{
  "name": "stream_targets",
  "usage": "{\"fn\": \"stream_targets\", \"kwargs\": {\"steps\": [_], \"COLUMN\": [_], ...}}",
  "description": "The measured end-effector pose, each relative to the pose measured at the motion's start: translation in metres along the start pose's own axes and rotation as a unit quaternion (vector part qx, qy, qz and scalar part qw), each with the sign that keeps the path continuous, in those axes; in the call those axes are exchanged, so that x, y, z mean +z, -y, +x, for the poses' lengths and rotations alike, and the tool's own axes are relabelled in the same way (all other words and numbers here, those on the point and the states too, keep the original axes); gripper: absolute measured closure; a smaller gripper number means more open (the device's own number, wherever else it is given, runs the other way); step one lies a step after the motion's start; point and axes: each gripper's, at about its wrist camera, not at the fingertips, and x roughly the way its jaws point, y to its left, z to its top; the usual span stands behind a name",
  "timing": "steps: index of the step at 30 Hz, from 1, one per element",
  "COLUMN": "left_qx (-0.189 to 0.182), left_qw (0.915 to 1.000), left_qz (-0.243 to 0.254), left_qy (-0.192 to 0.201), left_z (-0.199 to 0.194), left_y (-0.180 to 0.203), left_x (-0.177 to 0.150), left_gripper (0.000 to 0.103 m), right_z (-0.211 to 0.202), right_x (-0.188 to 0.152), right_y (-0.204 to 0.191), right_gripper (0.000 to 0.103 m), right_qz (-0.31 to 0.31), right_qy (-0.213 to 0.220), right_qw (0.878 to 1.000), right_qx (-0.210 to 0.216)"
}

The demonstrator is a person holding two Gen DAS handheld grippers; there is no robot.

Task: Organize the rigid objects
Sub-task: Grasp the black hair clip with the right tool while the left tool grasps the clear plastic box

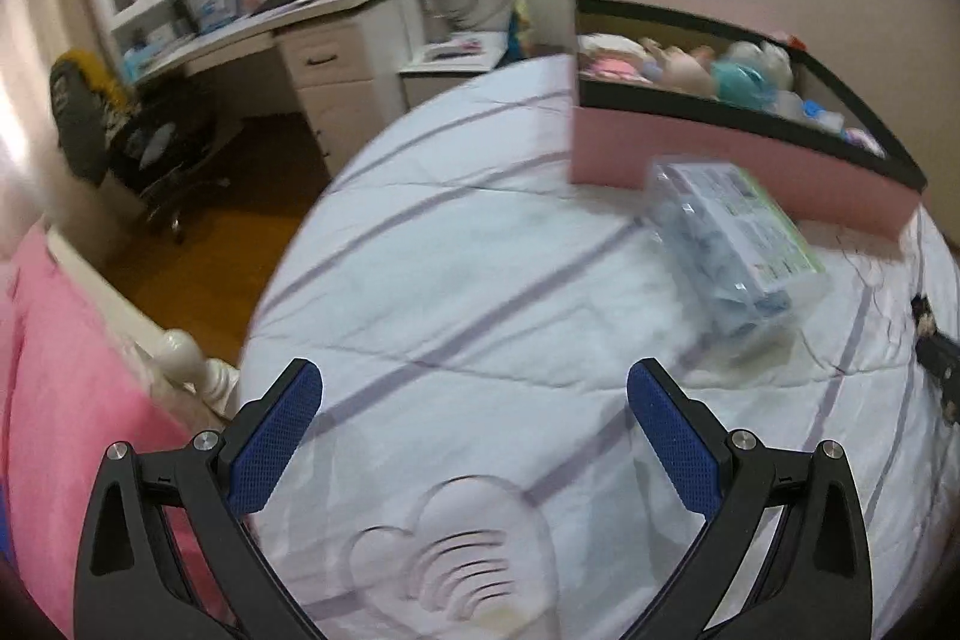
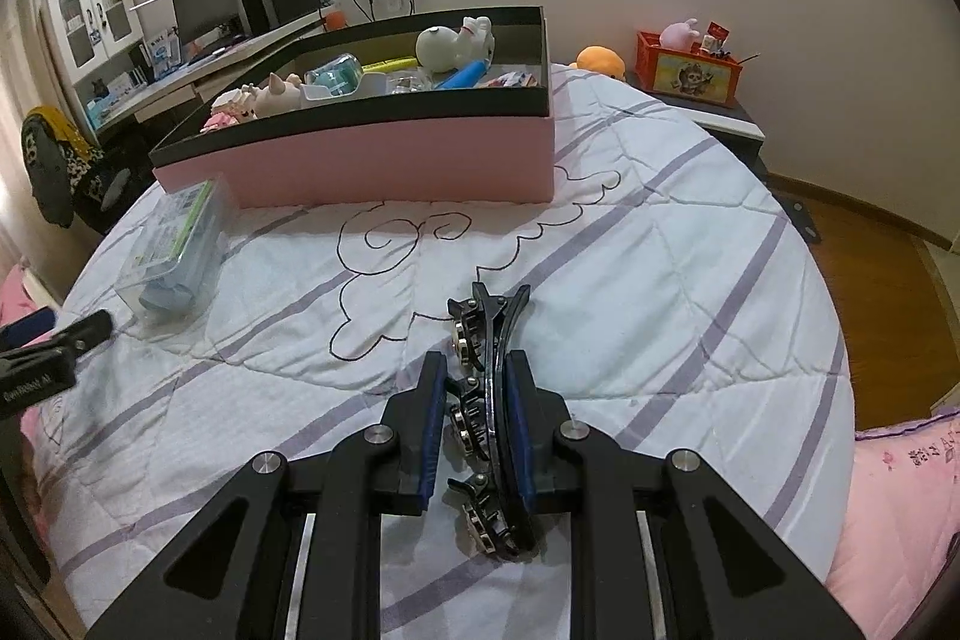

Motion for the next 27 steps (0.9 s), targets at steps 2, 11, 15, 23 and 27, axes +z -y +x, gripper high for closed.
{"fn": "stream_targets", "kwargs": {"steps": [2,11,15,23,27], "left_qx": [-0.038,-0.129,-0.117,-0.101,-0.125], "left_qw": [0.9992,0.9909,0.9924,0.9937,0.9884], "left_qz": [-0.011,0.038,0.037,0.042,0.084], "left_qy": [0.004,0.008,-0.008,-0.028,-0.018], "left_z": [-0.006,-0.009,0.008,0.037,0.029], "left_y": [-0.002,0.076,0.093,0.084,0.075], "left_x": [-0.001,0.020,0.034,0.037,0.029], "left_gripper": [0.000,0.000,0.000,0.036,0.039], "right_z": [0.000,0.000,0.001,0.000,-0.001], "right_x": [0.000,0.000,0.000,-0.001,-0.001], "right_y": [0.000,-0.003,-0.003,0.002,0.002], "right_gripper": [0.083,0.083,0.083,0.083,0.083], "right_qz": [0.001,0.000,-0.003,0.004,0.003], "right_qy": [0.000,0.000,0.000,0.001,0.001], "right_qw": [1.000,1.000,1.000,1.000,1.000], "right_qx": [-0.001,-0.003,-0.004,0.004,0.003]}}
